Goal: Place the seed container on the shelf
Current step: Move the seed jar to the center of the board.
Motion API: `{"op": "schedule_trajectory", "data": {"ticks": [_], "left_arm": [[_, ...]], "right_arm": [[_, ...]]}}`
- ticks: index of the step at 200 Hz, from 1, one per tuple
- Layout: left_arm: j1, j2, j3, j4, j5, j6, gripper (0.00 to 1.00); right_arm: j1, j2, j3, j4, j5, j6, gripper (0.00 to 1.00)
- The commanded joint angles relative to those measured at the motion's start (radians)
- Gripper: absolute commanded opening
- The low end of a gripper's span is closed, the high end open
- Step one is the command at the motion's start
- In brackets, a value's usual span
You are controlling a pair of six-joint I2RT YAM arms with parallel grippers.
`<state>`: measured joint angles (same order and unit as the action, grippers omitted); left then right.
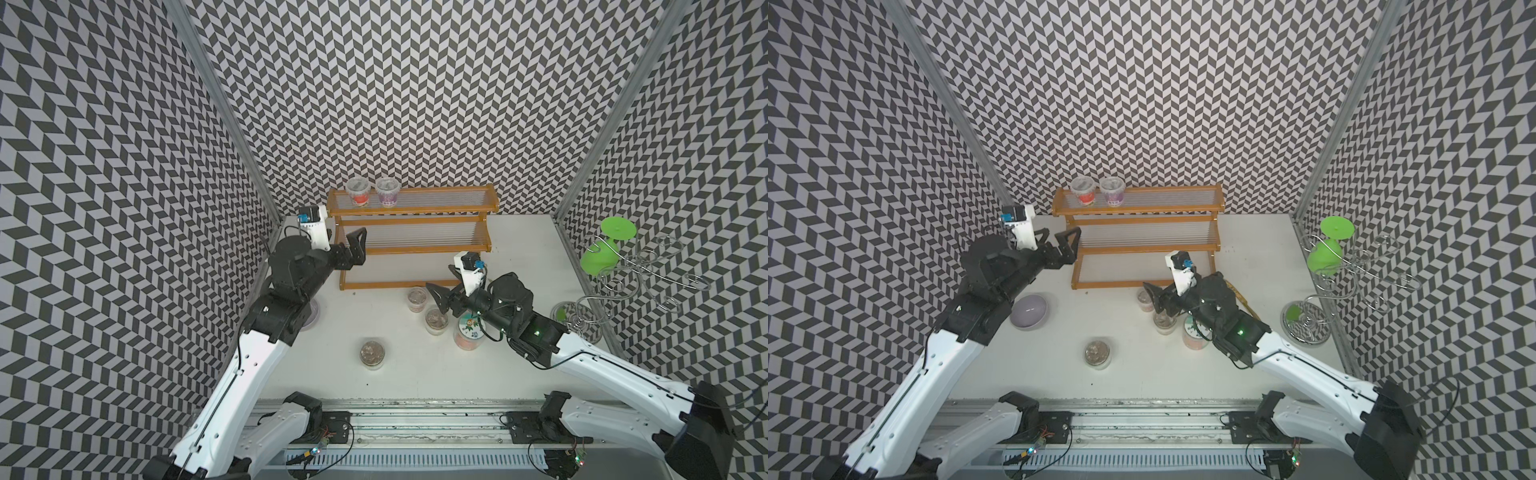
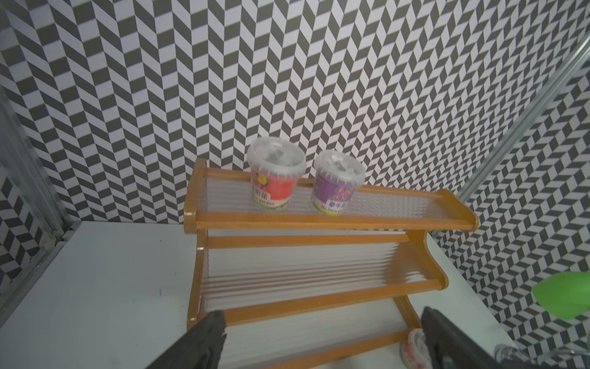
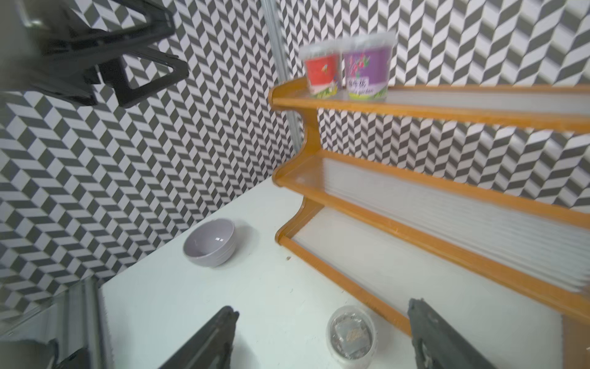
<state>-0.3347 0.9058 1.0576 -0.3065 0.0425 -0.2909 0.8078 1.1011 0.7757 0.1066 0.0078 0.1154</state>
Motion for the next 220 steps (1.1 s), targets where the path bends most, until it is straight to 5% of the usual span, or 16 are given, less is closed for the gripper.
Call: {"op": "schedule_trajectory", "data": {"ticks": [1,36,76,220], "left_arm": [[0.002,-0.080,-0.127,0.028,0.144,0.033,1.00],[0.001,-0.142,-0.336,0.111,0.301,-0.085,1.00],[-0.001,-0.188,-0.511,0.214,0.262,-0.194,1.00],[-0.061,-0.036,-0.602,0.298,0.241,-0.215,1.00]], "right_arm": [[-0.001,0.065,0.029,-0.111,-0.043,0.036,0.84],[0.001,0.208,0.102,-0.191,-0.028,0.026,0.82],[0.000,0.369,0.200,-0.265,-0.008,0.013,0.82],[-0.031,0.689,0.415,-0.362,0.065,0.123,0.88]]}}
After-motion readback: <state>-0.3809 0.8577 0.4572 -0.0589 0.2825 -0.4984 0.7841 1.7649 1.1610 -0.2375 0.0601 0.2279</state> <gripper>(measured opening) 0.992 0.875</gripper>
